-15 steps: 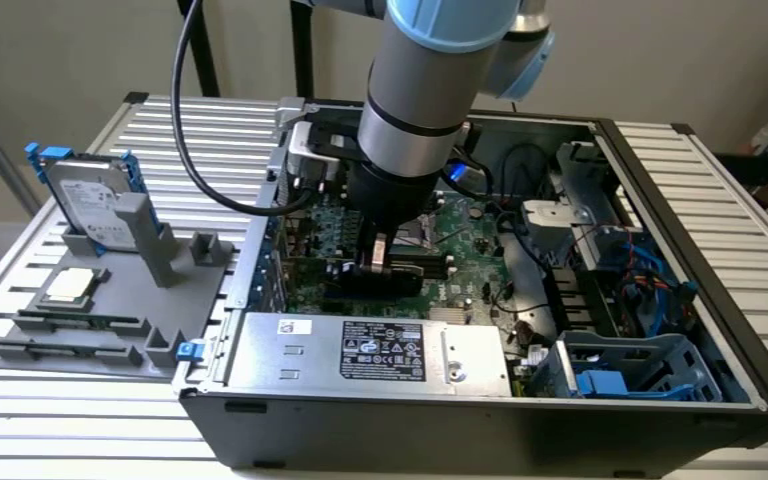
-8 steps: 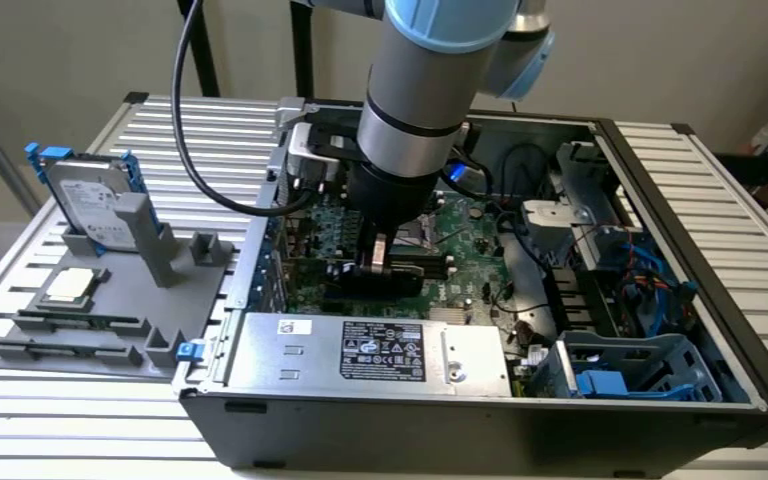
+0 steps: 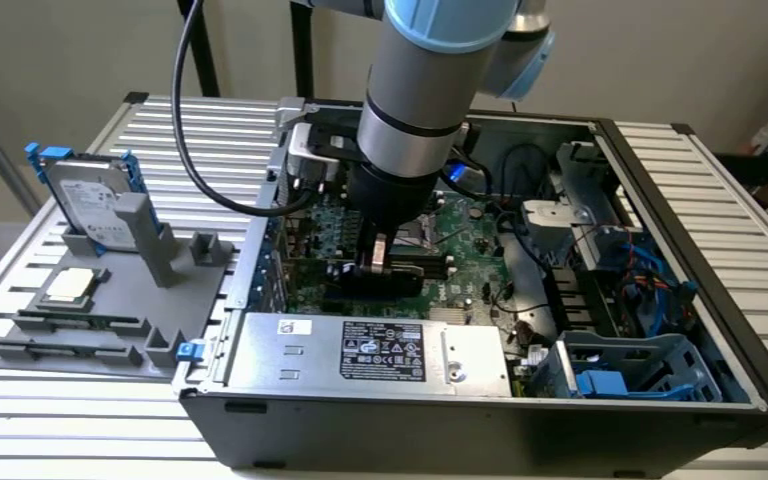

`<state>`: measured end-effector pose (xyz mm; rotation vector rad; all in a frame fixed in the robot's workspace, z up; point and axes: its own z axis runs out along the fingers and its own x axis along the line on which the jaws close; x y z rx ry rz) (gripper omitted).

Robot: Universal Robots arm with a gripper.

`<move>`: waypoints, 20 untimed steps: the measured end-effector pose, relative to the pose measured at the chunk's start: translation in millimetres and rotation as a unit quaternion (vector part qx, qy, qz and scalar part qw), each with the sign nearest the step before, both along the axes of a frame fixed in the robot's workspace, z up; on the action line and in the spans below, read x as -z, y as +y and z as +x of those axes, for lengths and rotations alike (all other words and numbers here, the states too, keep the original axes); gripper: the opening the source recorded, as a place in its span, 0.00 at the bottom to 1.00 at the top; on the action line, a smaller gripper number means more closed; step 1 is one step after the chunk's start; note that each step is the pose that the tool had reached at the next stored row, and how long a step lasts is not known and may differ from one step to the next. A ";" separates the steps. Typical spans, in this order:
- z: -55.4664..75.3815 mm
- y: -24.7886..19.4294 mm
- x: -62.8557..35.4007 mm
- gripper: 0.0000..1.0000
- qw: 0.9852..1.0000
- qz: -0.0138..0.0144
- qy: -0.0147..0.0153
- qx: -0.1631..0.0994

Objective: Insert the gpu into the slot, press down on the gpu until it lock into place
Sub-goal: 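Insert the gpu into the slot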

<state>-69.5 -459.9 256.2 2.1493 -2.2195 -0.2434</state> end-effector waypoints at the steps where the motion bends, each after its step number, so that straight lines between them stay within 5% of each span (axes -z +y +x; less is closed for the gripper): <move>1: -0.1 0.0 0.3 0.26 1.000 0.000 0.000 0.000; 8: 0.2 0.4 2.3 0.27 1.000 0.002 -0.001 0.000; 10: -0.1 0.0 -3.3 0.33 1.000 0.000 0.000 0.000; 20: 0.0 0.6 -41.0 0.33 1.000 0.000 0.000 -0.001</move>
